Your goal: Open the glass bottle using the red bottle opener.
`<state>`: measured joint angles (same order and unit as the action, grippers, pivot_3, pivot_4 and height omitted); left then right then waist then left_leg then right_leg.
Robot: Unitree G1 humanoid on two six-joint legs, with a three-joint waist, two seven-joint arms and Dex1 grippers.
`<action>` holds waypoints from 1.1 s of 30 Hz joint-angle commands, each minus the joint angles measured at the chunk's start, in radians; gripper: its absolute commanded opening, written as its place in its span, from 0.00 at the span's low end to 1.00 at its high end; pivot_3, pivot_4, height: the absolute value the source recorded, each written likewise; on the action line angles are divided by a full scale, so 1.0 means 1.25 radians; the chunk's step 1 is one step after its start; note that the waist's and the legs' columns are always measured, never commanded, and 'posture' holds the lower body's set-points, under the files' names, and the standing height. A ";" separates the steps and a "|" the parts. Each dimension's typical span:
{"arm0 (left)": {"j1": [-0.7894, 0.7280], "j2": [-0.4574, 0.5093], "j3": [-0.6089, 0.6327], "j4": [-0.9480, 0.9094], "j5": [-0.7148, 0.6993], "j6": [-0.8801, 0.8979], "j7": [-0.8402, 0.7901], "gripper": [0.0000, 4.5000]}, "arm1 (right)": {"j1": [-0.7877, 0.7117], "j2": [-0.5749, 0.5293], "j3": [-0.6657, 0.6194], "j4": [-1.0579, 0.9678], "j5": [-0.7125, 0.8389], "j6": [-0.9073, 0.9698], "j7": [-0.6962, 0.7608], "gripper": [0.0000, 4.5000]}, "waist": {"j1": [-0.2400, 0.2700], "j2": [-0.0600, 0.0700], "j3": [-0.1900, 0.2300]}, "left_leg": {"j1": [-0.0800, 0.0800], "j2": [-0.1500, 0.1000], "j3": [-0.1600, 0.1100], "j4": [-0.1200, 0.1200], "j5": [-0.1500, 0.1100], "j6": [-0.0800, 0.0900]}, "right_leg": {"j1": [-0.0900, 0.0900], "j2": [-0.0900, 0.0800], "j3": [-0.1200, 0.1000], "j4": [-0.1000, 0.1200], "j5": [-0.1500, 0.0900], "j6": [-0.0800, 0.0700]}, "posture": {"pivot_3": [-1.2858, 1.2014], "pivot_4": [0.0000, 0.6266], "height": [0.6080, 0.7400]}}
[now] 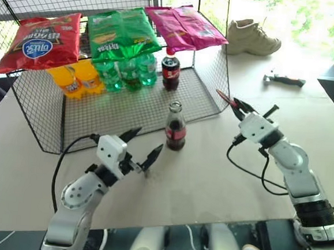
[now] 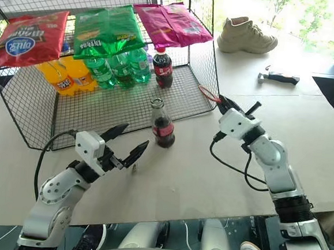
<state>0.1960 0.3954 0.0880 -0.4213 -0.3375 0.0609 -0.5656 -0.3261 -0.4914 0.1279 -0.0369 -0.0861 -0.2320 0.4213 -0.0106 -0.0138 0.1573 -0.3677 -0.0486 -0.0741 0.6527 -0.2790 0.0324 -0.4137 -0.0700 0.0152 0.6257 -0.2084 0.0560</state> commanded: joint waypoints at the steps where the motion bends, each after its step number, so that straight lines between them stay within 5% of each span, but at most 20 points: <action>1: 0.014 0.007 0.038 -0.035 -0.017 0.007 0.014 0.99 | 0.042 0.021 -0.025 -0.110 0.170 0.178 0.079 0.00 | 0.000 0.000 0.000 | 0.000 0.000 0.000 0.000 0.000 0.000 | 0.000 0.000 0.000 0.000 0.000 0.000 | 0.52 0.24 1.00; 10: 0.064 0.014 0.090 0.001 -0.015 0.055 0.041 0.99 | 0.107 0.011 -0.070 -0.257 0.474 0.706 0.107 0.00 | 0.001 0.000 0.000 | 0.000 0.000 -0.001 0.000 -0.001 0.001 | 0.000 0.000 0.000 0.000 0.000 0.000 | 0.52 0.24 1.00; 20: 0.089 0.061 0.131 0.035 -0.003 0.100 0.033 1.00 | 0.132 -0.098 -0.098 -0.268 0.500 0.775 0.192 1.00 | 0.002 0.000 0.000 | 0.000 0.000 -0.001 0.000 -0.001 0.001 | 0.000 0.000 -0.002 0.000 0.000 0.000 | 0.52 0.24 1.00; 27: 0.165 0.091 0.168 -0.039 -0.048 0.149 0.002 1.00 | 0.262 -0.218 -0.182 -0.202 0.449 0.549 0.373 1.00 | 0.006 0.000 0.000 | -0.001 0.000 -0.001 0.000 -0.001 0.001 | 0.000 -0.001 -0.002 -0.001 0.000 0.000 | 0.52 0.24 1.00; 33: 0.214 0.108 0.181 -0.051 -0.038 0.131 -0.030 1.00 | 0.293 -0.217 -0.236 -0.040 0.394 0.325 0.438 1.00 | 0.004 0.000 0.000 | 0.001 0.001 0.001 0.001 -0.001 0.001 | 0.002 0.000 -0.001 -0.001 0.000 0.001 | 0.52 0.24 1.00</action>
<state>0.4527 0.5203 0.2802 -0.4560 -0.3843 0.2486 -0.5901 0.0417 -0.7625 -0.1289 -0.1260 0.4287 0.2666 0.9415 -0.0050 -0.0142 0.1579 -0.3655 -0.0470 -0.0727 0.6536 -0.2800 0.0342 -0.4106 -0.0703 0.0136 0.6242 -0.2090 0.0568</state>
